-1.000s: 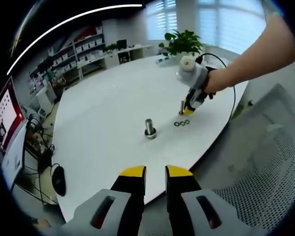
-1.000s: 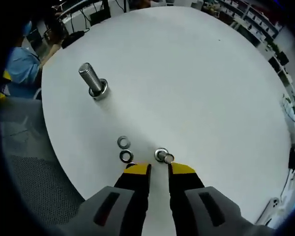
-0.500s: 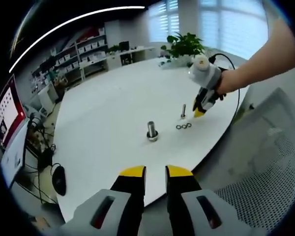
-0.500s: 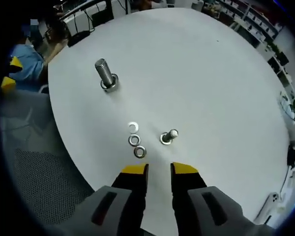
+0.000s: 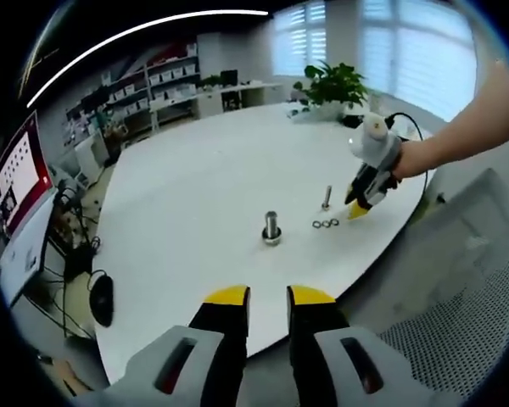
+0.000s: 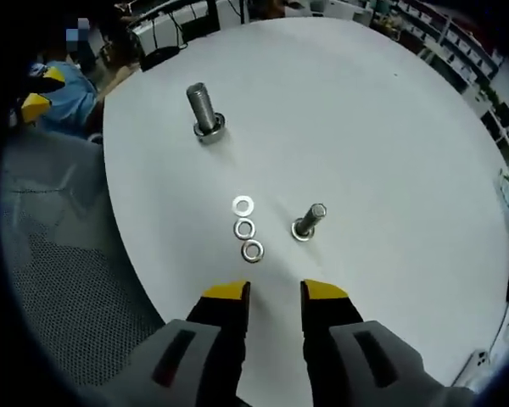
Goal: Place the washer onto the threaded stud by aligning its center hole with the stud, sliding it down to the base, and recovering from edge contact or off-axis alignment until the washer reaches the visible bottom stop.
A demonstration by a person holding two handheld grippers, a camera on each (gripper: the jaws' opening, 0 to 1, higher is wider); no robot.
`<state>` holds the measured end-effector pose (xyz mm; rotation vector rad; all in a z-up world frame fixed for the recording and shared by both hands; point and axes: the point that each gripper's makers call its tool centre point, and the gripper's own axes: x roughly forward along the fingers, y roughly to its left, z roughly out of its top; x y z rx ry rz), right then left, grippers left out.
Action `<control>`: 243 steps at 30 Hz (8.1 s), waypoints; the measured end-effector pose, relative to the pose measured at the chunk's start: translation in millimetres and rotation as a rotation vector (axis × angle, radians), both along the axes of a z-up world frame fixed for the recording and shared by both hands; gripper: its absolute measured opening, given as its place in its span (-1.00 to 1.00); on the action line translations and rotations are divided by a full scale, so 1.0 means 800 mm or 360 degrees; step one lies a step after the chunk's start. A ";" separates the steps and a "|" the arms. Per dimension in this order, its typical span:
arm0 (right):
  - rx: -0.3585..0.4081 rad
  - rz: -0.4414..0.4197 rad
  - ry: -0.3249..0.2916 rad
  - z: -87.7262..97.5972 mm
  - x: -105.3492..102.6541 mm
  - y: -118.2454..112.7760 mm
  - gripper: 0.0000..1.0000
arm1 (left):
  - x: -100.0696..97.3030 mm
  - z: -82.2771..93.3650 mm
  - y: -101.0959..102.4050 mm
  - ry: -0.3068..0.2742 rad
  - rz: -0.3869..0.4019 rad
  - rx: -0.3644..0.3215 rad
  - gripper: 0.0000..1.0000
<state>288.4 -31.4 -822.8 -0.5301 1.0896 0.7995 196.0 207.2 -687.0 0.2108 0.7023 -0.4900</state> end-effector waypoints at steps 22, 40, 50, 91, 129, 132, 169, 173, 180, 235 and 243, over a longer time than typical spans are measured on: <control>0.0217 0.0052 -0.0001 -0.019 -0.022 0.031 -0.44 | -0.001 -0.005 0.000 0.0044 0.0027 0.0025 -0.67; 0.0235 0.0056 -0.0082 -0.018 -0.004 0.045 -0.50 | -0.003 -0.004 0.002 0.0034 0.0025 0.0013 -0.66; 0.0123 0.0199 -0.0050 -0.019 -0.007 0.021 -0.56 | -0.003 -0.005 0.001 0.0031 0.0018 0.0024 -0.66; -0.0438 0.0582 0.0180 -0.029 0.002 0.022 -0.71 | 0.001 -0.009 0.013 0.0042 0.0078 0.0075 -0.69; 0.0124 -0.0045 -0.0029 0.011 0.037 -0.022 -0.73 | -0.001 -0.011 0.014 0.0058 0.0062 0.0094 -0.69; 0.0150 -0.0030 -0.0064 0.023 0.042 -0.020 -0.73 | -0.001 -0.011 0.014 0.0062 0.0060 0.0095 -0.69; 0.0052 0.0251 -0.0098 0.019 0.056 0.015 -0.72 | 0.000 -0.010 0.015 0.0054 0.0075 0.0084 -0.70; 0.0019 0.0253 -0.0090 0.006 0.058 0.010 -0.72 | -0.001 -0.011 0.015 0.0059 0.0070 0.0090 -0.70; -0.0020 0.0229 -0.0040 -0.014 0.059 0.003 -0.71 | 0.000 -0.011 0.017 0.0054 0.0084 0.0096 -0.70; 0.0122 0.0350 -0.0120 -0.023 0.005 0.062 -0.59 | 0.002 -0.007 0.019 0.0031 0.0101 0.0096 -0.70; 0.0045 0.0455 -0.0063 -0.023 0.003 0.064 -0.64 | 0.002 -0.007 0.019 0.0033 0.0103 0.0096 -0.71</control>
